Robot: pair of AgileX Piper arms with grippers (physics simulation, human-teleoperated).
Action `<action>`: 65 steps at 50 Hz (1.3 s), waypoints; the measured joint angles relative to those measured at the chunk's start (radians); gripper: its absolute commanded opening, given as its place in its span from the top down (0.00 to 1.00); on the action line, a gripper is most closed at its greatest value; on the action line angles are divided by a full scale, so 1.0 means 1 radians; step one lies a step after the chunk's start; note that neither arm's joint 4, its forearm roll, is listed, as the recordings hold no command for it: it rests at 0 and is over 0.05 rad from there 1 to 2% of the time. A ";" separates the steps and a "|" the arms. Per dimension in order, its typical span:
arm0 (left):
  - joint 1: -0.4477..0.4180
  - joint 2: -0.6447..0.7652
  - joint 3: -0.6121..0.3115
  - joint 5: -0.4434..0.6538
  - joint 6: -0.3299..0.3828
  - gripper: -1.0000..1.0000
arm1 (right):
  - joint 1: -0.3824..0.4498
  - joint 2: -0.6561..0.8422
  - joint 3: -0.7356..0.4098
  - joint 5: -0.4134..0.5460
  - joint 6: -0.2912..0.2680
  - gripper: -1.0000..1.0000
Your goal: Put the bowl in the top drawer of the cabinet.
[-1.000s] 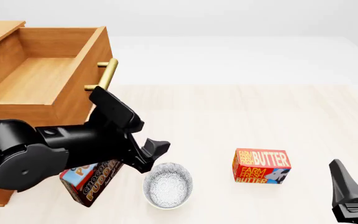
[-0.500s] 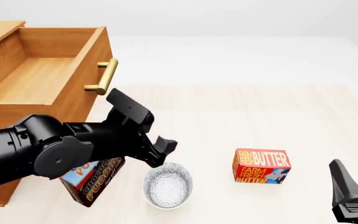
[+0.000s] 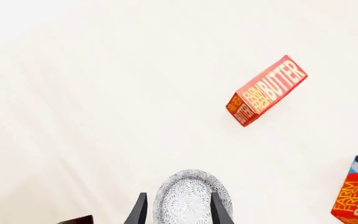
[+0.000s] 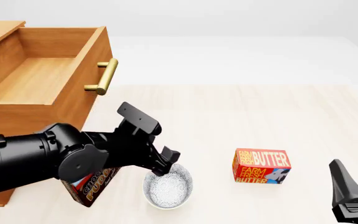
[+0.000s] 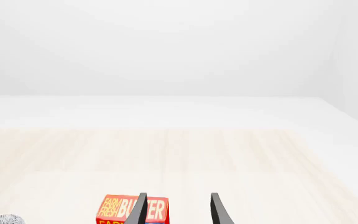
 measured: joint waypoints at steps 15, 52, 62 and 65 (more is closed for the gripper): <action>0.032 0.065 0.019 -0.036 0.005 0.00 | 0.000 0.000 0.000 0.000 0.000 0.00; 0.041 0.175 0.045 -0.090 -0.017 0.00 | 0.000 0.000 0.000 0.000 0.000 0.00; 0.036 0.200 0.051 -0.104 -0.025 0.00 | 0.000 0.000 0.000 0.000 0.000 0.00; 0.033 0.208 0.054 -0.108 -0.029 0.00 | 0.000 0.000 0.000 0.000 0.000 0.00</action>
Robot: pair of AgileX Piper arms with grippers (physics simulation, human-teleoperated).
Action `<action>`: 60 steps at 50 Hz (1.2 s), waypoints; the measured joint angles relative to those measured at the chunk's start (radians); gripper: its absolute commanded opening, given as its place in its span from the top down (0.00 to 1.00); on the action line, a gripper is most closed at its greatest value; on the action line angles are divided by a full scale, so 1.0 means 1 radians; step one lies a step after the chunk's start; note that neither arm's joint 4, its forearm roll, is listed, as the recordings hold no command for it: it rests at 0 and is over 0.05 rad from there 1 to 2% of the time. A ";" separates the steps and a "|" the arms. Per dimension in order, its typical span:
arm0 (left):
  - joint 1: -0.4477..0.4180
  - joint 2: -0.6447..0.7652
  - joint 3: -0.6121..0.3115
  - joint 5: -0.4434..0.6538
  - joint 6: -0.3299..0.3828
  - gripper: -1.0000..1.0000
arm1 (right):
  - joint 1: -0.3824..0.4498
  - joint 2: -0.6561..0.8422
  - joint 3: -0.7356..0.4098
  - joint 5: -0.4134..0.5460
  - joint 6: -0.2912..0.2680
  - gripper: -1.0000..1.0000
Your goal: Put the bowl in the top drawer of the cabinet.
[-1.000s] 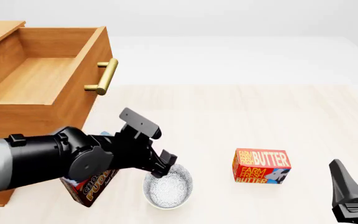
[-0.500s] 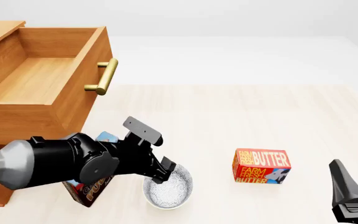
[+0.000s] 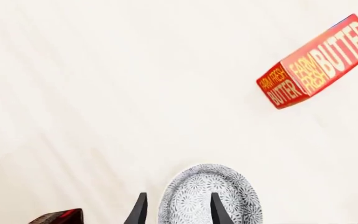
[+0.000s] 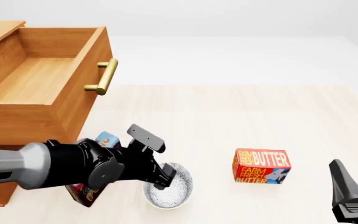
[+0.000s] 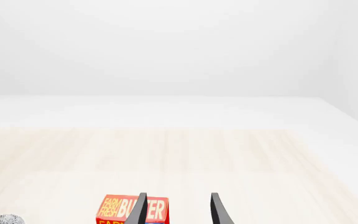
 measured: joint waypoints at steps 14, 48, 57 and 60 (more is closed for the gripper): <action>-0.008 0.025 0.007 -0.014 -0.009 0.00 | 0.000 0.000 0.000 0.000 0.000 0.00; 0.002 0.091 0.018 -0.051 -0.017 1.00 | 0.000 0.000 0.000 0.000 0.000 0.00; -0.019 0.041 0.032 -0.047 0.010 1.00 | 0.000 0.000 0.000 0.000 0.000 0.00; -0.024 0.022 0.034 -0.041 0.019 1.00 | 0.000 0.000 0.000 0.000 0.000 0.00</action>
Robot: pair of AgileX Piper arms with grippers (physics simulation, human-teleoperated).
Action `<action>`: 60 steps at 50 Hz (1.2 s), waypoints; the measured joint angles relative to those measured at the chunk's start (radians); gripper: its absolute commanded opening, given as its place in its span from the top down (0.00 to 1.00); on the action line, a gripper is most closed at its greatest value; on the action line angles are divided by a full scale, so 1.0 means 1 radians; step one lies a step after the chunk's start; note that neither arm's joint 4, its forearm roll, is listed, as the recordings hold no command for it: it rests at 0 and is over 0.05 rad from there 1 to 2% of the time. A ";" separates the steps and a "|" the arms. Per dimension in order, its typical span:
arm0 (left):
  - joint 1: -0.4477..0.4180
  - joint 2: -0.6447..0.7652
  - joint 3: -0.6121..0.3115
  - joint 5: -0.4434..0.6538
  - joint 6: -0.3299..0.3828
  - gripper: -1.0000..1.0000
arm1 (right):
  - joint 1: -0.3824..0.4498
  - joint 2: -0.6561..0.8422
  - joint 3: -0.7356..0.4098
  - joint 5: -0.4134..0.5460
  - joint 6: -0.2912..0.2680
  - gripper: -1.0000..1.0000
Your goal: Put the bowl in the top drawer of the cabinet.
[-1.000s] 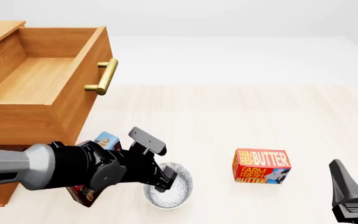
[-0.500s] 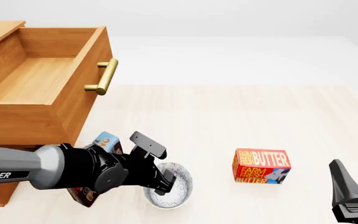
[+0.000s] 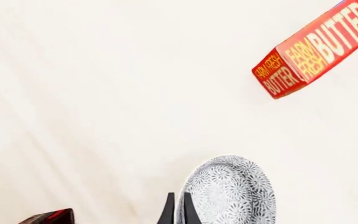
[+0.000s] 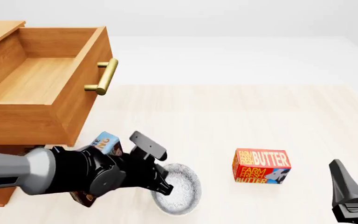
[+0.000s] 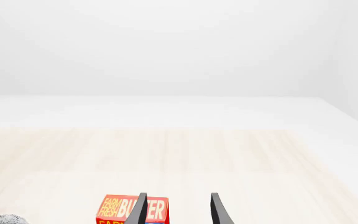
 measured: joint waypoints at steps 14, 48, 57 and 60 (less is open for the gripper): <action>-0.020 -0.096 0.007 0.034 0.031 1.00 | 0.000 0.000 0.000 0.000 0.000 0.00; -0.053 -0.277 0.013 0.097 0.107 1.00 | 0.000 0.000 0.000 0.000 0.000 0.00; -0.052 -0.323 0.023 0.108 0.151 1.00 | 0.000 0.000 0.000 0.000 0.000 0.00; -0.053 -0.340 0.027 0.113 0.165 1.00 | 0.000 0.000 0.000 0.000 0.000 0.00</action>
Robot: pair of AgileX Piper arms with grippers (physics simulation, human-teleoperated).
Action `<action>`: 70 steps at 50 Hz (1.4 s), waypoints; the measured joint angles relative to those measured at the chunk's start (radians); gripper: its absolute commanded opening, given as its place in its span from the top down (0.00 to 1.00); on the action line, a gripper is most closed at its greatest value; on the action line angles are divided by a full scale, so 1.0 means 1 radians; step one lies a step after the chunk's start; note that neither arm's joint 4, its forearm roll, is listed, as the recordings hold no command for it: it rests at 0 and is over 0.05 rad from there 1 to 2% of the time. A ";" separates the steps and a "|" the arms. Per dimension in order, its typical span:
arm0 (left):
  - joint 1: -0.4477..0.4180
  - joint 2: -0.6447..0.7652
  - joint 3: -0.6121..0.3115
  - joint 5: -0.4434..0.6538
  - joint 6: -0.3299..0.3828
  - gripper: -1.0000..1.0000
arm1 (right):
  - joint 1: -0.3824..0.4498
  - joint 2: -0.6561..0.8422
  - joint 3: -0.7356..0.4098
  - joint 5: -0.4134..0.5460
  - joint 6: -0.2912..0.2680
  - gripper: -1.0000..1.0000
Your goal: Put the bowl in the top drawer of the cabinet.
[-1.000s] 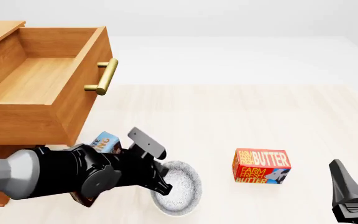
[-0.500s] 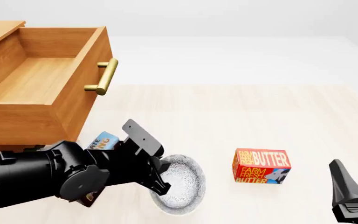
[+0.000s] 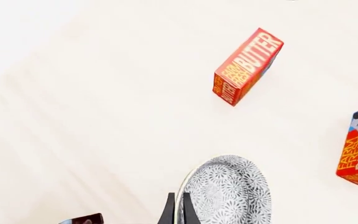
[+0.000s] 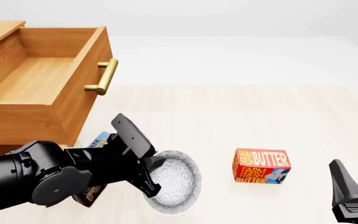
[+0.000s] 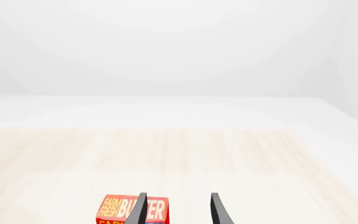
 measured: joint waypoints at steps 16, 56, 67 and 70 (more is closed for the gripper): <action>-0.005 -0.092 0.006 0.038 0.055 1.00 | 0.000 0.000 0.000 0.000 0.000 0.00; -0.005 -0.346 -0.093 0.165 0.147 1.00 | 0.000 0.000 0.000 0.000 0.000 0.00; 0.017 -0.400 -0.142 0.194 0.148 1.00 | 0.000 0.000 0.000 0.000 0.000 0.00; 0.023 -0.410 -0.156 0.201 0.149 1.00 | 0.000 0.000 0.000 0.000 0.000 0.00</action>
